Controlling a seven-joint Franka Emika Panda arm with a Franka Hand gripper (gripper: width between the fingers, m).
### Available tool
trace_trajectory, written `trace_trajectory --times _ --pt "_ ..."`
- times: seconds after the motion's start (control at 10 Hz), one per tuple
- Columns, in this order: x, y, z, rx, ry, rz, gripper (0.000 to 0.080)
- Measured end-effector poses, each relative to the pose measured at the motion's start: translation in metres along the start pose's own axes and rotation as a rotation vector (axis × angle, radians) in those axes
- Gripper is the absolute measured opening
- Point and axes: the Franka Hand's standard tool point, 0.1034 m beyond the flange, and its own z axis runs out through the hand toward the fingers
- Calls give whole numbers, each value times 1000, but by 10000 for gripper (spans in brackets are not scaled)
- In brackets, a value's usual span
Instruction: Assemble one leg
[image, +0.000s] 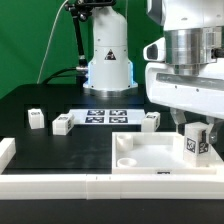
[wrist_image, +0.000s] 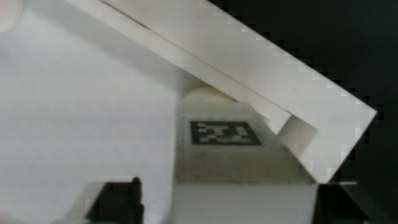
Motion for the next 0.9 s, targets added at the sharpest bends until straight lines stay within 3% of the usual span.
trace_trajectory --times 0.1,0.2,0.3,0.9 --pt "0 0 0 -1 3 -65 488" --pt "-3 -1 0 -6 9 -208 609" --pt "-6 -2 1 -15 18 -343 641" --pt "-8 -4 0 -27 26 -883 649"
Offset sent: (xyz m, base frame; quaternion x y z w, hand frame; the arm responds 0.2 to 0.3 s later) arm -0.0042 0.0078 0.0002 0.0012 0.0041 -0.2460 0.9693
